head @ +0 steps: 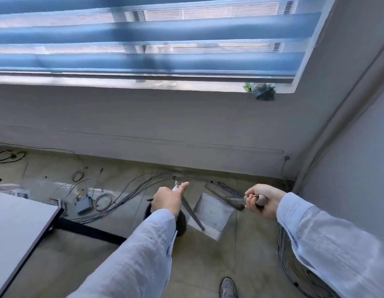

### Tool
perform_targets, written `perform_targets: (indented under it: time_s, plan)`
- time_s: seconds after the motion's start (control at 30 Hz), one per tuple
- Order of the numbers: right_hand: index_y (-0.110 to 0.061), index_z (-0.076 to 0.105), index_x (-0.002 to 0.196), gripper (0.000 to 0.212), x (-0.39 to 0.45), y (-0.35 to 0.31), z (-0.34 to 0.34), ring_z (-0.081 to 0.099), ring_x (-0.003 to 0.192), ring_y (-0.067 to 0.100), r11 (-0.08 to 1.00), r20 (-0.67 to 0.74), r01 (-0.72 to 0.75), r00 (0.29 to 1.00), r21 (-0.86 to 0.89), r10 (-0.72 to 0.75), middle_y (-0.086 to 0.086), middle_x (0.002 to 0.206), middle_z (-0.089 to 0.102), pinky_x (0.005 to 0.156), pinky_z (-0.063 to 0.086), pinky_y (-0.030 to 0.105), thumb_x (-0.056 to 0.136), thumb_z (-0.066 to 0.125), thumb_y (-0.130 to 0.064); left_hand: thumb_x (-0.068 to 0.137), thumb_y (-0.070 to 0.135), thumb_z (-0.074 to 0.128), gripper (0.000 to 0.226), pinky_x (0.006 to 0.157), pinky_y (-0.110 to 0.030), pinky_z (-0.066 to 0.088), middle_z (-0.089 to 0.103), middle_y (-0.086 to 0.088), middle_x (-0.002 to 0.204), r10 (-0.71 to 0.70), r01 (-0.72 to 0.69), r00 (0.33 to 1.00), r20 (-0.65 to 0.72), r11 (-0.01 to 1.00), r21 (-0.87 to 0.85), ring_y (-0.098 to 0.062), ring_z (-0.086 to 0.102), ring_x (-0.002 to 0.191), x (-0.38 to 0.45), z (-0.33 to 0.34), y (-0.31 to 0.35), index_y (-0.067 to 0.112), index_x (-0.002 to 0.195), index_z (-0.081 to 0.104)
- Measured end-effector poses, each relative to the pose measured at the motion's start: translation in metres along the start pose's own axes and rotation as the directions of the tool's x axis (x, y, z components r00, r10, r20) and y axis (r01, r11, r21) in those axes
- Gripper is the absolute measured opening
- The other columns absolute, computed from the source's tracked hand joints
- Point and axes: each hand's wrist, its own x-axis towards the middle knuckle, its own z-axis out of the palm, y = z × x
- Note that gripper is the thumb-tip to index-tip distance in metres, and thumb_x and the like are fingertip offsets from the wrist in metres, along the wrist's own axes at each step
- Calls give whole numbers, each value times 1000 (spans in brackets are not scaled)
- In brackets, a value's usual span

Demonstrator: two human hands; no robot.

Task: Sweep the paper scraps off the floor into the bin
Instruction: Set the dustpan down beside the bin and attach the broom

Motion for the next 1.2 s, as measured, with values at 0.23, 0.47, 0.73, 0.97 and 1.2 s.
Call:
perform_targets:
  time_s: [0.23,0.47,0.73,0.97,1.2]
  plan:
    - [-10,37,71,24,45,-27,-14,38,19,8,994,2,-106,994,-35,106,4,34,38,23,32,10,96,36,-11,77,69,61,63,60,-31,39,59,-5,63,-116,117,993,-16,992,42,-28,58,68,25,56,-8,9,59,56]
    - [-9,37,72,24,70,-36,-12,38,21,7,986,28,-163,986,34,162,2,36,37,22,30,11,96,37,-11,79,68,59,63,77,-34,47,63,-10,79,-162,155,985,56,981,119,-33,62,86,45,103,-38,6,79,66]
    - [-6,40,75,21,84,-31,-5,37,21,5,978,20,-202,979,57,201,-1,40,35,23,31,10,95,39,-10,90,57,53,54,68,-31,34,46,-2,61,-203,188,970,134,975,121,-29,48,75,56,151,-71,12,60,45]
    - [-8,38,82,15,98,-24,5,38,21,6,975,2,-214,977,58,215,0,37,37,24,32,10,97,40,-12,91,45,59,47,68,-34,41,59,-11,71,-254,262,929,268,965,8,-33,56,73,58,171,-108,15,57,48]
    - [-8,38,85,13,105,-19,16,39,21,7,973,-10,-229,973,25,229,1,36,38,24,33,10,97,40,-13,89,41,64,47,64,-32,44,53,-5,51,-226,263,908,353,963,-61,-25,51,51,69,165,-114,11,55,50]
